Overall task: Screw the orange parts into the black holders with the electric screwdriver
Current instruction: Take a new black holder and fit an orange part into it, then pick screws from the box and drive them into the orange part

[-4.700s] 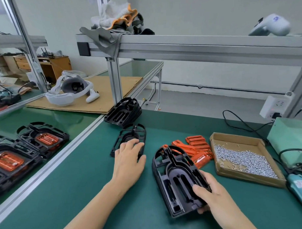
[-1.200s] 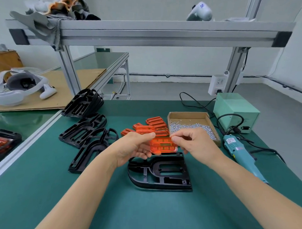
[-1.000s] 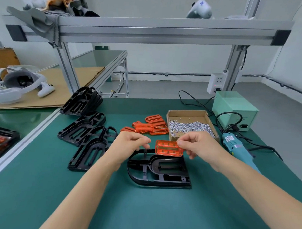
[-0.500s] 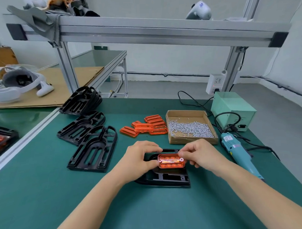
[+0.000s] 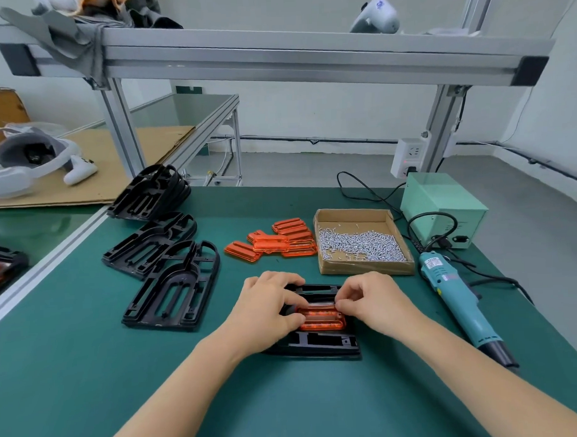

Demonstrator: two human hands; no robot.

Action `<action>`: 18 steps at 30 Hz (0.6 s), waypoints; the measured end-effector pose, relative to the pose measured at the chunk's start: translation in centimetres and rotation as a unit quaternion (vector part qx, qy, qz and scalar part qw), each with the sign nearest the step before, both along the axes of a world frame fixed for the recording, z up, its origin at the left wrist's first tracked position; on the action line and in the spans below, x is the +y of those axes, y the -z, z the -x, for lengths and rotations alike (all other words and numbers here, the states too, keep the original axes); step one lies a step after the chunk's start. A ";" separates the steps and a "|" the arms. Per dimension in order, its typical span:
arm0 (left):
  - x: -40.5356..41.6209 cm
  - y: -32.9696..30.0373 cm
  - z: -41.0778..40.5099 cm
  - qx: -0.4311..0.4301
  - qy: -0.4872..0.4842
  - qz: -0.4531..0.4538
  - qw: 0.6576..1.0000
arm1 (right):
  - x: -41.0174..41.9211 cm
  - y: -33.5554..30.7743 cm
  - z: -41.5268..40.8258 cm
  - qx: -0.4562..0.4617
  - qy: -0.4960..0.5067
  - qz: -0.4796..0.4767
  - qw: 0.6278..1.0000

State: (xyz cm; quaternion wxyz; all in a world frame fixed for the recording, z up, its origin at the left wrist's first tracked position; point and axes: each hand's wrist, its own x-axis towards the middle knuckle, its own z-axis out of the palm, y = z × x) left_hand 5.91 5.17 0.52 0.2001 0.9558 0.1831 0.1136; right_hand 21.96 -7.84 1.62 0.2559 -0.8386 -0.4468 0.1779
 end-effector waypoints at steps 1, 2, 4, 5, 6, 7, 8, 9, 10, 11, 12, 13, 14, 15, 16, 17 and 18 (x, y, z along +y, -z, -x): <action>0.0 0.1 -0.1 0.002 0.000 -0.004 1.000 | -0.1 0.1 0.1 -0.008 0.003 -0.003 1.000; -0.1 0.2 -0.1 0.002 -0.001 -0.007 1.000 | -0.1 0.2 0.2 -0.014 0.004 -0.007 1.000; -0.1 0.3 -0.1 0.001 -0.004 -0.007 1.000 | -0.3 0.4 0.3 -0.017 0.004 -0.016 1.000; -0.1 0.3 -0.1 0.001 -0.005 -0.005 1.000 | -0.4 0.3 0.4 -0.013 0.003 -0.021 1.000; -0.1 0.3 0.0 0.002 -0.004 -0.003 1.000 | -0.5 0.3 0.5 -0.010 0.002 -0.026 1.000; -0.1 0.2 0.0 0.004 -0.003 -0.004 1.000 | -0.7 0.2 0.4 -0.013 0.004 -0.034 0.999; 0.0 0.2 0.0 0.007 -0.001 -0.005 1.000 | -1.0 0.0 0.3 -0.025 0.014 -0.043 0.999; 0.0 0.1 -0.1 0.011 0.000 -0.005 1.000 | -1.3 -0.3 0.0 -0.044 0.030 -0.054 0.997; 0.0 0.0 -0.1 0.014 0.001 -0.003 1.000 | -1.9 -0.7 -0.5 -0.068 0.051 -0.064 0.994; 0.1 -0.2 -0.1 0.016 0.002 0.001 1.000 | -2.6 -1.1 -1.1 -0.094 0.074 -0.068 0.991; 0.2 -0.3 -0.2 0.018 0.002 0.005 1.000 | -3.4 -1.6 -1.7 -0.126 0.099 -0.060 0.985; 0.3 -0.6 -0.4 0.018 0.002 0.010 1.000 | -4.4 -2.1 -2.5 -0.167 0.123 -0.037 0.978; 0.4 -0.9 -0.6 0.015 0.001 0.016 1.000 | -5.3 -2.5 -3.3 -0.210 0.146 0.003 0.967; 0.5 -1.3 -1.0 0.004 -0.003 0.023 1.000 | -6.3 -2.8 -4.1 -0.245 0.169 0.053 0.953; 0.6 -1.7 -1.6 -0.015 -0.008 0.033 0.999 | -7.1 -3.2 -4.8 -0.264 0.191 0.106 0.939; 0.7 -2.2 -2.4 -0.038 -0.015 0.046 0.998 | -7.8 -3.5 -5.4 -0.268 0.209 0.151 0.928; 0.7 -2.7 -3.2 -0.059 -0.024 0.061 0.996 | -8.4 -3.6 -5.8 -0.262 0.222 0.186 0.921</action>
